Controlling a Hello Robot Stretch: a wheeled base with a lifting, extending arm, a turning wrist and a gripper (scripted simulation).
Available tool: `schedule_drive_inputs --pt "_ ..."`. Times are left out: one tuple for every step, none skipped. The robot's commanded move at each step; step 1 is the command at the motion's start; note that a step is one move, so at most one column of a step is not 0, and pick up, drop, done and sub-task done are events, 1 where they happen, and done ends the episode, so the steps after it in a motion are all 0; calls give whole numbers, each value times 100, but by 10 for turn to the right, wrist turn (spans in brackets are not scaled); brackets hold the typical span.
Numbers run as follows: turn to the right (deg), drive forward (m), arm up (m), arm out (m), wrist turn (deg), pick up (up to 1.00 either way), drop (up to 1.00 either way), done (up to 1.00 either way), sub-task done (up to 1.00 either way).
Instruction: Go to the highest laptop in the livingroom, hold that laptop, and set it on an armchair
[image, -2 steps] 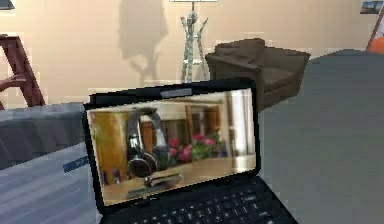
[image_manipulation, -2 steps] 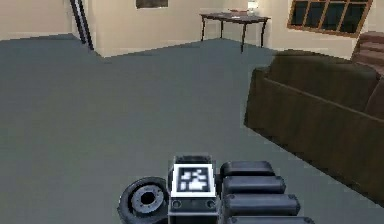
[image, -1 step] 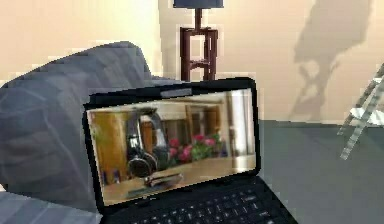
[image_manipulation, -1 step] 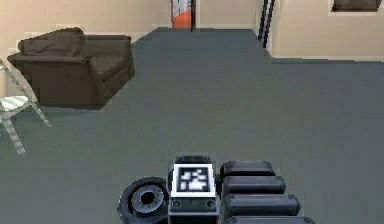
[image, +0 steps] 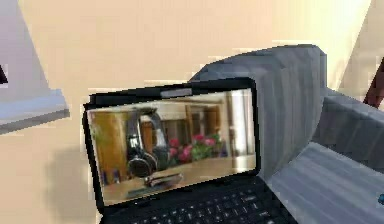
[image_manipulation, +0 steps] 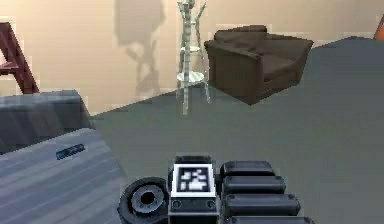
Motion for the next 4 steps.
schedule_drive_inputs --pt "-300 0 0 0 0 0 0 0 0" --pt "0 0 0 48 0 0 0 0 0" --pt "0 0 0 0 450 0 0 0 0" --pt "0 0 0 0 60 0 0 0 0"
